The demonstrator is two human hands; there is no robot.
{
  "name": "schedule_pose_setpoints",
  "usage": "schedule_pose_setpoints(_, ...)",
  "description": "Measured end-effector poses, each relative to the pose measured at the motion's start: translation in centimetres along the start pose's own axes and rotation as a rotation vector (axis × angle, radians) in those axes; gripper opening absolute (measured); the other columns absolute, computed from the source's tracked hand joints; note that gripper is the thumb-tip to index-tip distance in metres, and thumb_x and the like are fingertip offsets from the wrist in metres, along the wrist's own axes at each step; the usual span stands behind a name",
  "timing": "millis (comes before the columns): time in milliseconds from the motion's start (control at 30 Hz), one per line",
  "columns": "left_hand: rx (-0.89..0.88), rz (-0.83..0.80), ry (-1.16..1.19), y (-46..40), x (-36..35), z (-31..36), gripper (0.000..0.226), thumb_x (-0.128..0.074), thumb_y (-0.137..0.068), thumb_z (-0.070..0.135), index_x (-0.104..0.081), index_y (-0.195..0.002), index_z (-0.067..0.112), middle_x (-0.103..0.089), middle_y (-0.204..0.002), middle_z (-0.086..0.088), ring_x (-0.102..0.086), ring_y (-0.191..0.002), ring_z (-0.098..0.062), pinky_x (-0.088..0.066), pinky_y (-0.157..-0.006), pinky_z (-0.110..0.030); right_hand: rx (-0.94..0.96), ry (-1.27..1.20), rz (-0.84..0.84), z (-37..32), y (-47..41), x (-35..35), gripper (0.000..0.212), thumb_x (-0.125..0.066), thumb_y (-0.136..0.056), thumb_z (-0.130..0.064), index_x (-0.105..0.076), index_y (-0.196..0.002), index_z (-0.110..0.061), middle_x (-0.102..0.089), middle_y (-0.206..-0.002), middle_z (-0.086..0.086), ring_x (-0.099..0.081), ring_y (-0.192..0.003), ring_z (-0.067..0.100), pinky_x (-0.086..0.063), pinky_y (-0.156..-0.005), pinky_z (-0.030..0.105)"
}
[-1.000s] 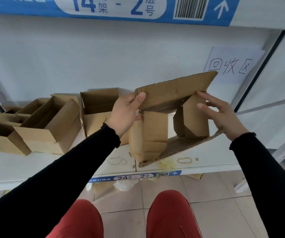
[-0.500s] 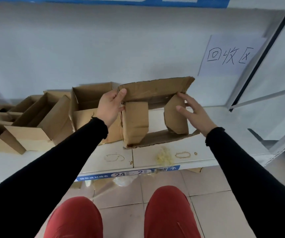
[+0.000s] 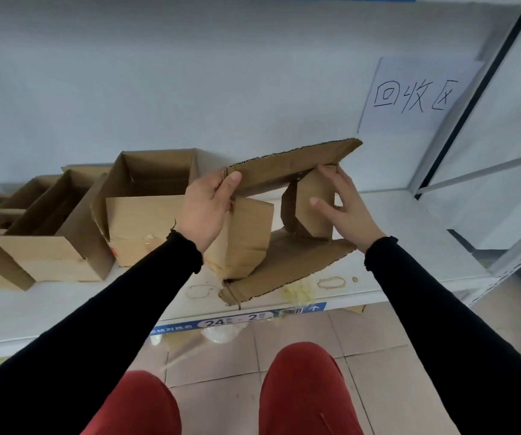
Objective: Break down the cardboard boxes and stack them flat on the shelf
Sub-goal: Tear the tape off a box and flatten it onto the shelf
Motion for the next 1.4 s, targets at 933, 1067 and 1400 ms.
schedule_pose_setpoints(933,0.074,0.042,0.009,-3.9,-7.0,-10.4,0.133,-0.093,-0.067,0.025,0.004,-0.155,0.042,-0.024,-0.16,0.002,-0.026,-0.147,-0.01,-0.022,-0.124,-0.04,-0.289,0.069,0.104,8.3,-2.4,-1.8,0.046,-0.069,-0.089,-0.052,-0.053,-0.087,-0.009,-0.062,-0.096,0.002,-0.055,-0.079,0.017,-0.043,-0.072,0.031)
schedule_pose_setpoints(1067,0.061,0.191,-0.054,-4.5,-7.9,-10.8,0.136,-0.093,-0.065,0.023,0.006,-0.157,0.036,-0.024,-0.162,0.003,-0.028,-0.145,-0.014,-0.026,-0.117,-0.031,-0.236,0.092,0.057,8.6,-3.1,-2.3,0.023,-0.061,-0.093,-0.01,-0.06,-0.113,-0.022,-0.063,-0.117,0.001,-0.062,-0.097,0.018,-0.048,-0.079,0.027)
schedule_pose_setpoints(1400,0.077,0.285,-0.307,-5.8,-8.4,-12.4,0.137,-0.091,-0.063,0.031,0.008,-0.158,0.032,-0.026,-0.16,-0.005,-0.052,-0.129,-0.035,-0.043,-0.107,-0.054,-0.174,0.151,-0.046,9.6,-3.6,-1.7,0.066,-0.038,-0.084,0.011,-0.053,-0.132,-0.032,-0.051,-0.127,-0.002,-0.053,-0.101,0.008,-0.042,-0.076,0.017)
Point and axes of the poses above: each hand's wrist, its own y-axis away from the middle knuckle, its own x-axis out of the back of the hand, z = x × y, the point moved 5 cm from there along -y, towards the middle knuckle
